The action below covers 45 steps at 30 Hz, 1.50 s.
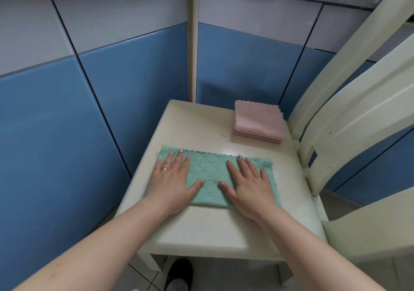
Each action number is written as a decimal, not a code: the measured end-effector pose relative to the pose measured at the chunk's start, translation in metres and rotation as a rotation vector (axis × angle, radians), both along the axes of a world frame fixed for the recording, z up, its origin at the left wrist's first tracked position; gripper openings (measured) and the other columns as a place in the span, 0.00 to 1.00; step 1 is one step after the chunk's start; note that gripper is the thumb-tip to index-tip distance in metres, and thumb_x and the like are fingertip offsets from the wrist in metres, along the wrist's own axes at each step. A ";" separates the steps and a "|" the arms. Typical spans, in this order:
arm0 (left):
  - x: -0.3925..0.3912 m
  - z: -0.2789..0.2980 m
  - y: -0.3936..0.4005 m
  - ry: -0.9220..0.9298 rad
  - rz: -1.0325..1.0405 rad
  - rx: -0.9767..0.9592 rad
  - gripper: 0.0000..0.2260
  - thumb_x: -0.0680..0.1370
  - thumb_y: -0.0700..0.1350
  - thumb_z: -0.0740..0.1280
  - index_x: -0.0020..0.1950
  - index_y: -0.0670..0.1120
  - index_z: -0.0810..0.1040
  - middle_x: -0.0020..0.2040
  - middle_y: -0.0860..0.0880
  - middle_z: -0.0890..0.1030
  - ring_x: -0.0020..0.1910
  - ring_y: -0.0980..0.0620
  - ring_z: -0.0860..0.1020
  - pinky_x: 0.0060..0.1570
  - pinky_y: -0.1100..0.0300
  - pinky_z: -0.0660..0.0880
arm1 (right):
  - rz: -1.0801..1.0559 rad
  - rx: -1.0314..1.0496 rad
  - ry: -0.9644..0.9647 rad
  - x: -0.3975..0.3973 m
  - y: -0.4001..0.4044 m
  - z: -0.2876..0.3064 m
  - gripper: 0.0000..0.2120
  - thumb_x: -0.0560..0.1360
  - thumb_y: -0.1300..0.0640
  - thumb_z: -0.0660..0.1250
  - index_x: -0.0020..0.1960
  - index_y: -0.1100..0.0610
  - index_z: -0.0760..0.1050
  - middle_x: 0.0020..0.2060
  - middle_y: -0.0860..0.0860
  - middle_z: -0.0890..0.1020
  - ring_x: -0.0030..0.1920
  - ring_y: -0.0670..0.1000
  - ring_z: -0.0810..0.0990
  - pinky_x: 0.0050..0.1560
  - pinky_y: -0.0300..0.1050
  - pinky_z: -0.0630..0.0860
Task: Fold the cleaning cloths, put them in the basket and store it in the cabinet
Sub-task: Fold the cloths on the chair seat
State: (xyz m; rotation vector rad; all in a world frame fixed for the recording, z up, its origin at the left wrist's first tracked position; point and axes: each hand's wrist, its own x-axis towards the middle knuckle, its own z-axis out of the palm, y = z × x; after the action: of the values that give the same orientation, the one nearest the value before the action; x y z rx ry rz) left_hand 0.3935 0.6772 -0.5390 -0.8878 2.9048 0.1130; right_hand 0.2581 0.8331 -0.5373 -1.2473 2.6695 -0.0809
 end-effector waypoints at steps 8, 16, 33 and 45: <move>0.005 0.009 -0.019 0.011 -0.029 -0.108 0.41 0.70 0.71 0.36 0.77 0.51 0.49 0.78 0.51 0.48 0.77 0.52 0.45 0.69 0.38 0.35 | -0.071 0.090 0.131 -0.009 0.042 0.015 0.31 0.77 0.34 0.44 0.76 0.47 0.52 0.75 0.51 0.58 0.74 0.52 0.55 0.74 0.58 0.48; 0.039 0.011 0.004 0.376 -0.401 -0.288 0.20 0.63 0.40 0.77 0.53 0.51 0.81 0.50 0.50 0.82 0.48 0.46 0.80 0.56 0.49 0.65 | 0.003 0.183 0.241 0.056 0.074 0.039 0.37 0.72 0.31 0.37 0.68 0.50 0.66 0.56 0.50 0.72 0.58 0.54 0.70 0.60 0.53 0.63; 0.101 0.030 0.010 -0.228 -0.862 -0.070 0.35 0.71 0.55 0.53 0.78 0.52 0.47 0.78 0.53 0.47 0.77 0.52 0.42 0.73 0.48 0.37 | 0.653 0.130 0.072 0.050 0.110 0.023 0.39 0.69 0.43 0.57 0.77 0.47 0.46 0.76 0.44 0.45 0.74 0.43 0.40 0.73 0.48 0.36; 0.101 0.002 0.026 0.340 -0.616 0.055 0.24 0.74 0.42 0.52 0.70 0.48 0.69 0.65 0.54 0.76 0.65 0.57 0.73 0.73 0.44 0.54 | 0.264 -0.480 -0.071 0.073 0.095 0.001 0.14 0.71 0.54 0.61 0.55 0.48 0.78 0.55 0.44 0.81 0.57 0.44 0.76 0.67 0.51 0.68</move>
State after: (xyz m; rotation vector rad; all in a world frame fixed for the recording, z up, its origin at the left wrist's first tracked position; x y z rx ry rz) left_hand 0.4947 0.7037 -0.5365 0.0732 3.3104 0.3128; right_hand 0.3313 0.9276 -0.5367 -1.6807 2.4763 -0.7467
